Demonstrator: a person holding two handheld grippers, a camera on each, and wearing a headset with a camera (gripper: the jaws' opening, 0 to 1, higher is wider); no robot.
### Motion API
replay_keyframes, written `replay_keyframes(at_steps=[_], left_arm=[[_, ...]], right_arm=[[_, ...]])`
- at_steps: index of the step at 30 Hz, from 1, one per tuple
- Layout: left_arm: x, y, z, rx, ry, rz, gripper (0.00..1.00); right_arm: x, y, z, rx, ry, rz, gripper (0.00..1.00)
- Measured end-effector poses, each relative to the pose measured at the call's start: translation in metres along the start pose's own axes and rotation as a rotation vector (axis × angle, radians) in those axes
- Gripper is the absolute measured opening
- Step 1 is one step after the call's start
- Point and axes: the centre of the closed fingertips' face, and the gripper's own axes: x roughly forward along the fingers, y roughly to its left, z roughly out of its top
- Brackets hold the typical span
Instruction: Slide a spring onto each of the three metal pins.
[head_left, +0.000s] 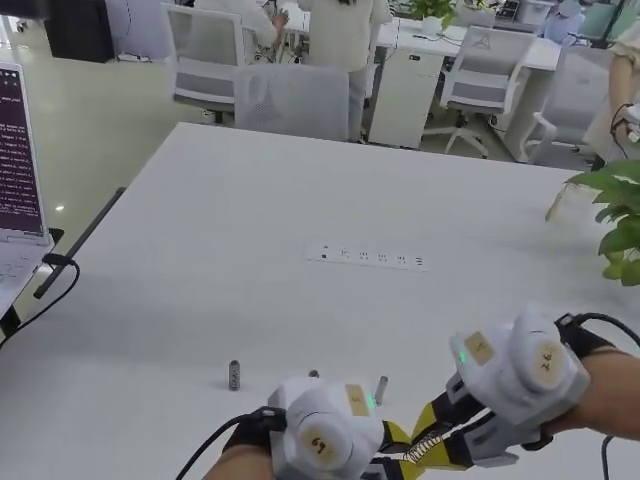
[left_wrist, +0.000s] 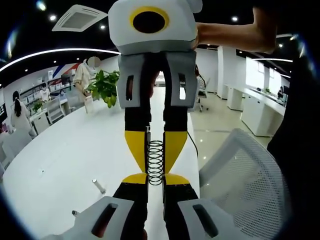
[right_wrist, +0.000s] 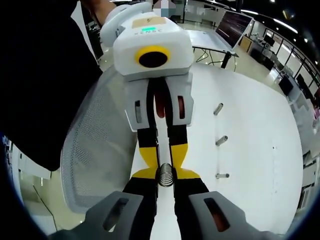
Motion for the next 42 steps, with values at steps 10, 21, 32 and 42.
replay_keyframes(at_steps=[10,21,32,42], left_arm=[[-0.002,0.000,-0.010,-0.022,0.025,0.002,0.09],[-0.014,0.003,-0.033,-0.080,0.054,0.033,0.14],[-0.033,0.018,-0.051,-0.137,0.066,0.097,0.18],[-0.063,0.034,-0.069,-0.190,0.071,0.182,0.21]], right_arm=[[0.003,-0.002,-0.005,0.014,0.012,-0.010,0.08],[0.006,-0.003,-0.024,0.064,0.036,-0.025,0.08],[0.012,-0.010,-0.047,0.133,0.061,-0.059,0.08],[0.020,-0.017,-0.066,0.191,0.073,-0.071,0.08]])
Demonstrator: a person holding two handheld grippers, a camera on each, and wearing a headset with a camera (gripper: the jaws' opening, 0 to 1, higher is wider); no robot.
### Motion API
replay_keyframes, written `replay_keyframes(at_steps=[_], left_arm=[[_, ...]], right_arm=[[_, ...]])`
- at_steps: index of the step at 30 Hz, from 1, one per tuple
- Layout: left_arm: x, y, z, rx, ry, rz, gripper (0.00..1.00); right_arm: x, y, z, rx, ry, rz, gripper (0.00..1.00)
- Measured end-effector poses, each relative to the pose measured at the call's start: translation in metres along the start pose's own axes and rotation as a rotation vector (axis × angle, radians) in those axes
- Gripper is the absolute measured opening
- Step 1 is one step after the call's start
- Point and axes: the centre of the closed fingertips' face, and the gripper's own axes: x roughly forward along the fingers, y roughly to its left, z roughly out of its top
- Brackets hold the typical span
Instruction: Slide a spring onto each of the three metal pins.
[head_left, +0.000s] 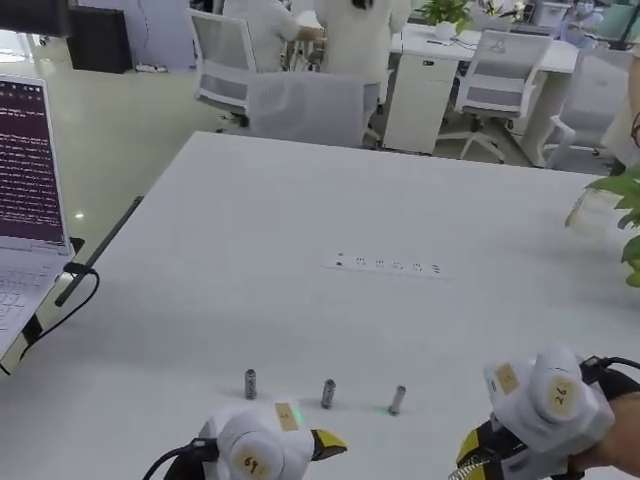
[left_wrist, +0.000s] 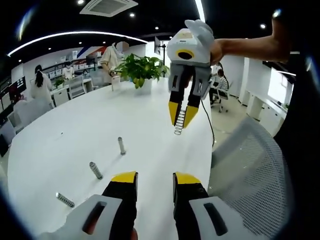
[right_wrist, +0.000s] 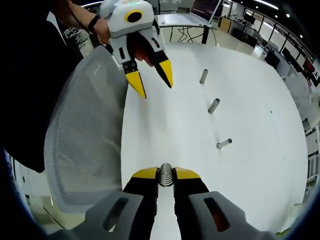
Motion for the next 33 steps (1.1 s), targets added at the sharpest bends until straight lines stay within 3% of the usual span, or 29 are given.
replay_keyframes(at_steps=[16,33], left_arm=[[-0.040,0.039,-0.016,-0.077,-0.009,0.125,0.29],[-0.060,0.058,-0.035,-0.140,0.006,0.191,0.37]], right_arm=[[0.007,-0.015,0.000,0.011,0.012,-0.003,0.08],[0.009,-0.042,-0.001,0.037,0.018,-0.020,0.08]])
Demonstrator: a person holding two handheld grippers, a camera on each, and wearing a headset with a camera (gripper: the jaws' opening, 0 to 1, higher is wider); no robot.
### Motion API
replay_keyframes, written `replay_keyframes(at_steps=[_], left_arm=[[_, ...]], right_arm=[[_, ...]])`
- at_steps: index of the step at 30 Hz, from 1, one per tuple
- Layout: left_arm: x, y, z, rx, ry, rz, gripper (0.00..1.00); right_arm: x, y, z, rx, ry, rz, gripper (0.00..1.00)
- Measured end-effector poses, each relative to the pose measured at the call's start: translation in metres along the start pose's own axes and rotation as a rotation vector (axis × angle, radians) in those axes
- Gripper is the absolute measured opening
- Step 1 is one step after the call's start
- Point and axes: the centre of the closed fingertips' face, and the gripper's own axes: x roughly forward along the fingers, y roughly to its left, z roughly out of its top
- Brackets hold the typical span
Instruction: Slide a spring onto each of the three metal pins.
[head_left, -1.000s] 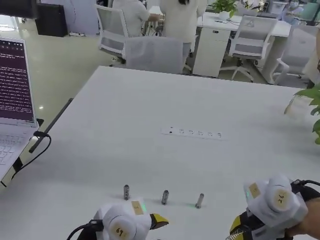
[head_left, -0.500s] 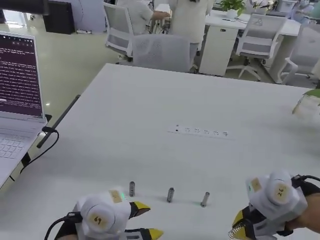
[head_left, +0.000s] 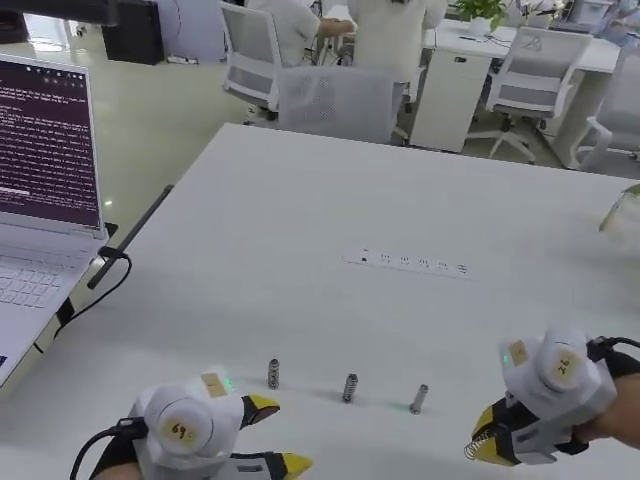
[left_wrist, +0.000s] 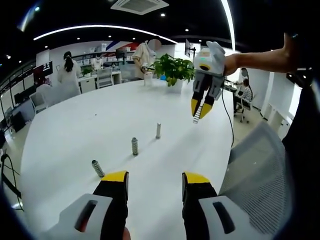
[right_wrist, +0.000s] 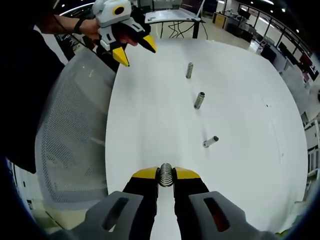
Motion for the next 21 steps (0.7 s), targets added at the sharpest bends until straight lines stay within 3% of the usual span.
replay_keyframes(at_steps=[8,21], left_arm=[[-0.010,0.016,-0.017,-0.036,0.021,0.050,0.41],[-0.028,0.032,-0.026,-0.073,0.015,0.098,0.50]], right_arm=[[0.003,-0.017,0.005,0.010,-0.002,-0.023,0.08],[0.014,-0.041,0.014,0.023,0.001,-0.041,0.08]])
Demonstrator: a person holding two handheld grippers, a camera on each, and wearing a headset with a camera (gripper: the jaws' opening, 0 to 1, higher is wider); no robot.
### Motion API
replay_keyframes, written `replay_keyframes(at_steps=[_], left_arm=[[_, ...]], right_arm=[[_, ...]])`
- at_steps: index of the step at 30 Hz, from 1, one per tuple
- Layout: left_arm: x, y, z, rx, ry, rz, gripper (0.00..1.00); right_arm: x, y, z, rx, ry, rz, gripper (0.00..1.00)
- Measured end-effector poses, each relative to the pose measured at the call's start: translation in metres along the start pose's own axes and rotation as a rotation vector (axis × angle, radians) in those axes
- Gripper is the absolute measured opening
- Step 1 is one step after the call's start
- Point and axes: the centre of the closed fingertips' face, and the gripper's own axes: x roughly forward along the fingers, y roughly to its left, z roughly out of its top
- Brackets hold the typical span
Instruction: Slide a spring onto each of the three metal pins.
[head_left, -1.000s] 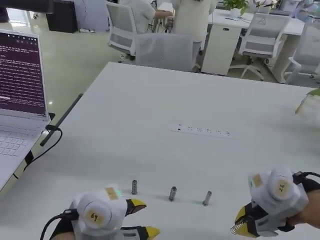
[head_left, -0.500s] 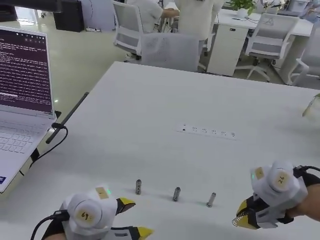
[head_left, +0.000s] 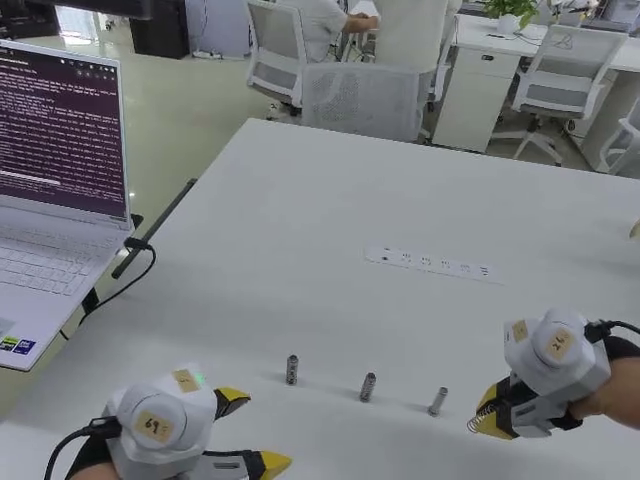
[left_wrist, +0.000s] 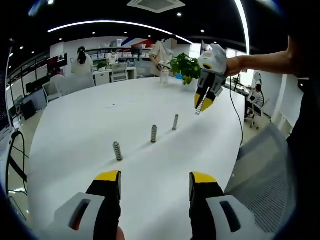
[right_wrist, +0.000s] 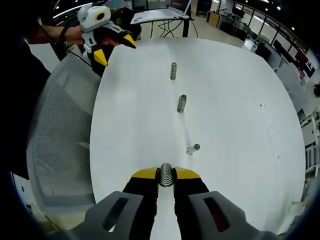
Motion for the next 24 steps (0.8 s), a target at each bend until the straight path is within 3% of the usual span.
replay_keyframes(at_steps=[24], left_arm=[[-0.015,0.010,-0.006,-0.034,-0.002,0.036,0.56]], right_arm=[[0.010,-0.032,0.014,-0.041,0.024,-0.010,0.09]])
